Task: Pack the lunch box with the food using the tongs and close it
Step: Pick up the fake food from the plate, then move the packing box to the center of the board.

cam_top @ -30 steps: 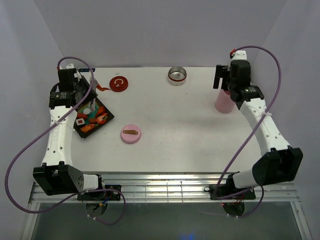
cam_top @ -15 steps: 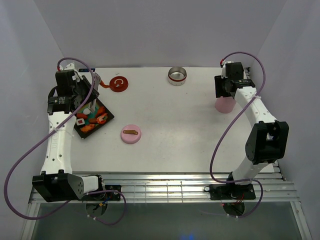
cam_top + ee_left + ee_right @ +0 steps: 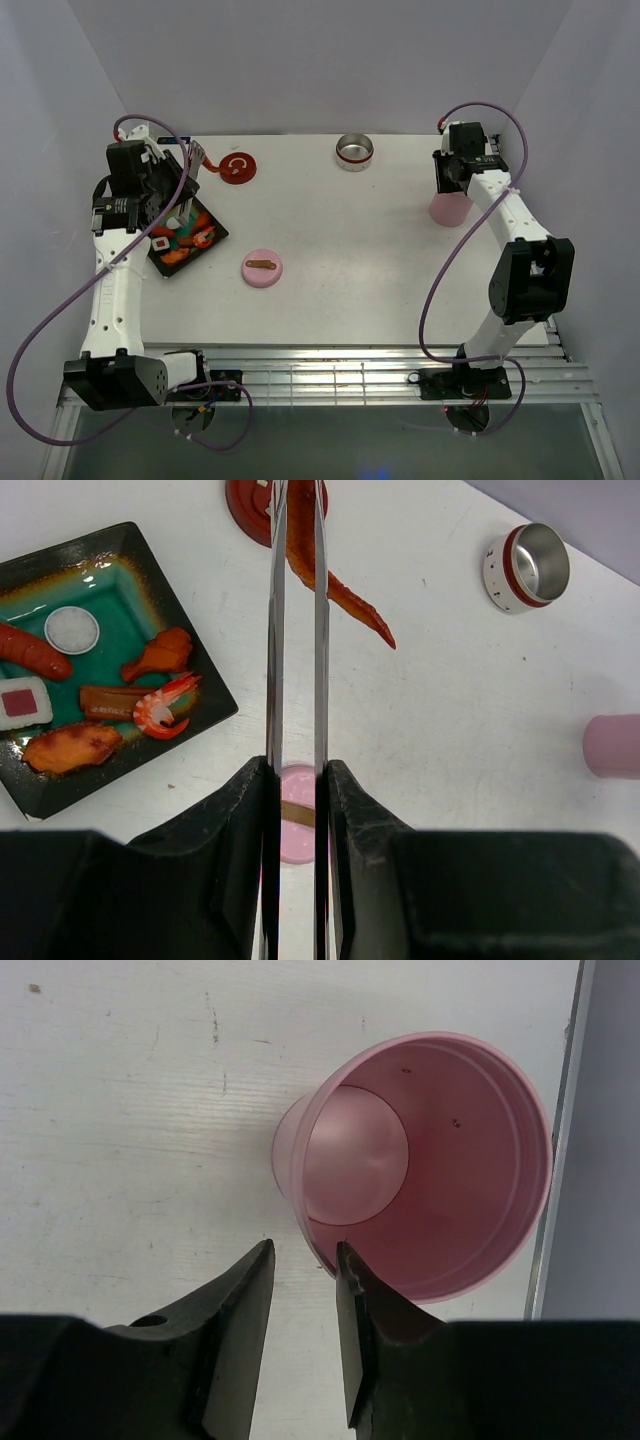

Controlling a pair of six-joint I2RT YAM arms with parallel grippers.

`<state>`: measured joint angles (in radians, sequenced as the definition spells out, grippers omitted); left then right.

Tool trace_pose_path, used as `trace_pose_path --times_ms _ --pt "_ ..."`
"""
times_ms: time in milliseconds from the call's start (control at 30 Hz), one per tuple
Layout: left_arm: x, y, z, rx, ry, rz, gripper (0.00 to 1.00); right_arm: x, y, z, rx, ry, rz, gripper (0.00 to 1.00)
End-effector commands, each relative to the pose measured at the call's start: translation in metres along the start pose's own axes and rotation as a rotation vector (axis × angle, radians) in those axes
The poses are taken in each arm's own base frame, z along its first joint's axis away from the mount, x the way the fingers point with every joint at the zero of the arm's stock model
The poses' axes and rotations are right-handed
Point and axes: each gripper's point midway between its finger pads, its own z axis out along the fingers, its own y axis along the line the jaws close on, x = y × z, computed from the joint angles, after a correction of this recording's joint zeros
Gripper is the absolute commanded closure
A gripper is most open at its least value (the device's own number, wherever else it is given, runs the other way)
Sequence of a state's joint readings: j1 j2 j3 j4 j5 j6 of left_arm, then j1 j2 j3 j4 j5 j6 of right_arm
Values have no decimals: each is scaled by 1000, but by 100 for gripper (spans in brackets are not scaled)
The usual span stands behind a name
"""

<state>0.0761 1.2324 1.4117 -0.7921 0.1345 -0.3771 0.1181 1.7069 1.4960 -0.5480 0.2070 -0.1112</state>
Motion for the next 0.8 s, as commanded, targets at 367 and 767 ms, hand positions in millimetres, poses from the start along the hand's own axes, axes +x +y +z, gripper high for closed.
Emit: trace_pose_path --times_ms 367,767 --pt "-9 -14 -16 69 -63 28 100 -4 3 22 -14 9 -35 77" --pt "-12 -22 -20 110 -65 32 100 -16 103 -43 -327 -131 -63 92"
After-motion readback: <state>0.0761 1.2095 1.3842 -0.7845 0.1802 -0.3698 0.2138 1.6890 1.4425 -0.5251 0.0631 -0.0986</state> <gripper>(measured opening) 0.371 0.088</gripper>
